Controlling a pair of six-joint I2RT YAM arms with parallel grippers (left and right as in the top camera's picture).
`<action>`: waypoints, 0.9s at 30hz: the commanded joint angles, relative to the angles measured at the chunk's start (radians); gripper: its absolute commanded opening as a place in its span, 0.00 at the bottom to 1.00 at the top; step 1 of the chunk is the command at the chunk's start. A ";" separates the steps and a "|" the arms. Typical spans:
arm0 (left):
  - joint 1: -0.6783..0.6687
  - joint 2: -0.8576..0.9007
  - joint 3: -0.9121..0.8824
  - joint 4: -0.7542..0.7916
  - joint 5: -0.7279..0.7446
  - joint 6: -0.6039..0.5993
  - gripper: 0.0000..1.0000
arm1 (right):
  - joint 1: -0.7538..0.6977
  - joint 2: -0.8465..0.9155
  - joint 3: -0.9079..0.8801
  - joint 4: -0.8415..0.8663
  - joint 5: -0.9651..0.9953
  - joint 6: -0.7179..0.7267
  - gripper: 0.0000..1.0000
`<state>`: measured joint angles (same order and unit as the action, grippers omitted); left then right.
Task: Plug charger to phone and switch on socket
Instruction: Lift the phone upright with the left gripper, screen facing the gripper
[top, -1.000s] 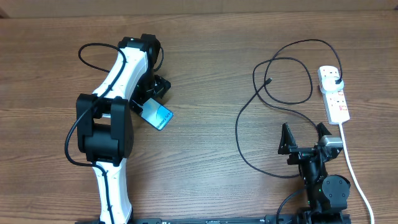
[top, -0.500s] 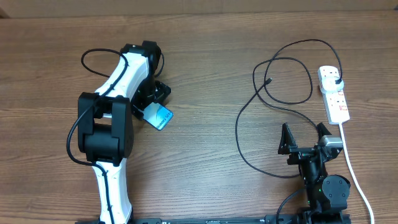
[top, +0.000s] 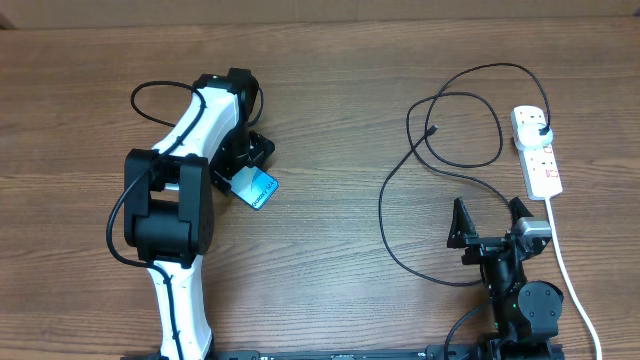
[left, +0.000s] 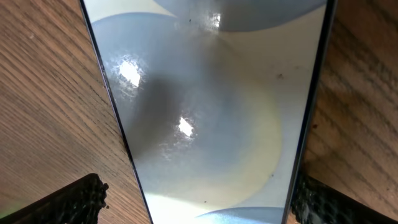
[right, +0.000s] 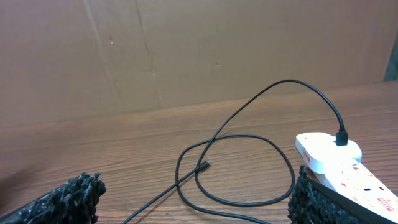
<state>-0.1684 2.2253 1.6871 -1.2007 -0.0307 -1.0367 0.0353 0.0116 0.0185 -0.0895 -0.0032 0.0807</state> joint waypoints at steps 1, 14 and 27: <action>0.003 0.013 -0.040 0.021 0.001 0.013 0.99 | 0.008 -0.009 -0.011 0.005 -0.005 -0.003 1.00; 0.003 0.013 -0.220 0.161 0.003 0.012 1.00 | 0.008 -0.009 -0.011 0.005 -0.005 -0.003 1.00; 0.003 0.013 -0.344 0.306 0.058 0.043 1.00 | 0.008 -0.009 -0.011 0.005 -0.005 -0.003 1.00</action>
<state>-0.1570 2.1033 1.4410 -0.9211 0.0154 -1.0309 0.0357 0.0116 0.0185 -0.0902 -0.0029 0.0811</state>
